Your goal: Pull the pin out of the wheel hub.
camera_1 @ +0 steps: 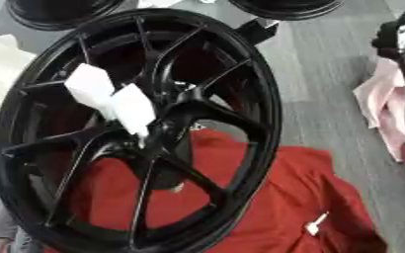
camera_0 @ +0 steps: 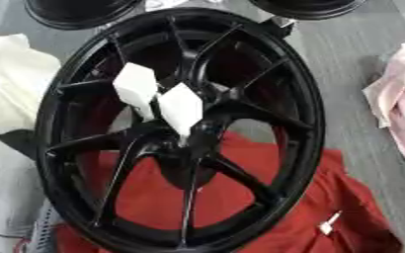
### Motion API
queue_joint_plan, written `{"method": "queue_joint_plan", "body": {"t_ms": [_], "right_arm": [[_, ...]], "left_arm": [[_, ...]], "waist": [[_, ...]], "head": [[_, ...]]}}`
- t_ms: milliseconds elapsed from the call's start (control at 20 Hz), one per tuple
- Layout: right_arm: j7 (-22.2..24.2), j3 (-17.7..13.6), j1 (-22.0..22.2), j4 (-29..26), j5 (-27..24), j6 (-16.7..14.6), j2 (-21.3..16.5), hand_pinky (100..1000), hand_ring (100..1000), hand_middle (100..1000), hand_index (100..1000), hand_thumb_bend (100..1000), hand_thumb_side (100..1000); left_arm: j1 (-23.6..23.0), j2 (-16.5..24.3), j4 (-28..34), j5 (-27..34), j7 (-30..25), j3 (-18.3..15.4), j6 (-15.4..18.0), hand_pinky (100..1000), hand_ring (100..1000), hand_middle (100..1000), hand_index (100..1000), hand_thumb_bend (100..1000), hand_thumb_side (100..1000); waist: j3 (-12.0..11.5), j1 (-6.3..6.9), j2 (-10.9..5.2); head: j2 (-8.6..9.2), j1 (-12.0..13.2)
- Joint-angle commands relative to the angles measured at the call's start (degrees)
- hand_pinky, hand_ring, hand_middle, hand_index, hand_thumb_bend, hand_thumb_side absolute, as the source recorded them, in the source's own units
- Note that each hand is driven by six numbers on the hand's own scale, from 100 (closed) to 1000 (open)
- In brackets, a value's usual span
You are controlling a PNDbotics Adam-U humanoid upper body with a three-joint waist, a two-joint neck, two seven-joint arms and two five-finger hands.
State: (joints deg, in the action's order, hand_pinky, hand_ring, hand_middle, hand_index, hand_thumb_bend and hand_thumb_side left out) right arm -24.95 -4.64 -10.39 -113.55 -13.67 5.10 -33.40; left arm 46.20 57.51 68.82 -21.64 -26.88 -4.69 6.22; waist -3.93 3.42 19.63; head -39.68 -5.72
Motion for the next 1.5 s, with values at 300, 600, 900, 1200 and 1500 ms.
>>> {"method": "queue_joint_plan", "body": {"t_ms": [300, 600, 900, 1200, 1500], "right_arm": [[0.0, -0.7, -1.2, -1.0, 0.0, -0.3, -0.2, 761, 679, 593, 623, 100, 681], [0.1, -0.6, -1.6, -1.0, -0.3, -0.3, 0.1, 760, 679, 592, 623, 100, 684], [0.2, -0.5, -1.8, -1.0, -0.4, -0.3, 0.2, 760, 679, 593, 623, 100, 686], [0.1, -0.6, -1.8, -1.0, -0.5, -0.3, 0.3, 761, 679, 593, 623, 100, 685], [0.2, -0.5, -1.9, -1.0, -0.6, -0.3, 0.4, 761, 679, 593, 623, 100, 687]], "left_arm": [[-5.0, 1.4, -4.0, -1.7, 2.0, -0.9, -0.6, 753, 571, 399, 544, 100, 176], [-6.8, -0.3, -6.0, -1.7, -1.5, -0.2, -2.1, 853, 803, 755, 851, 100, 198], [-7.2, -0.8, -6.3, -0.6, -2.0, -0.2, -2.5, 873, 838, 791, 887, 100, 389], [-7.2, -1.0, -6.4, -0.2, -2.0, -0.1, -2.6, 869, 834, 782, 882, 100, 395], [-7.3, -1.2, -6.4, 1.3, -2.3, -0.2, -2.3, 888, 858, 834, 957, 195, 682]], "waist": [[0.2, -0.52, -1.3], [0.3, -0.63, -1.01], [0.3, -0.58, -0.87], [0.4, -0.51, -0.96], [0.3, -0.45, -0.98]], "head": [[1.29, 0.1], [1.92, 0.3], [2.22, 0.4], [2.27, 0.4], [2.25, 0.5]]}}
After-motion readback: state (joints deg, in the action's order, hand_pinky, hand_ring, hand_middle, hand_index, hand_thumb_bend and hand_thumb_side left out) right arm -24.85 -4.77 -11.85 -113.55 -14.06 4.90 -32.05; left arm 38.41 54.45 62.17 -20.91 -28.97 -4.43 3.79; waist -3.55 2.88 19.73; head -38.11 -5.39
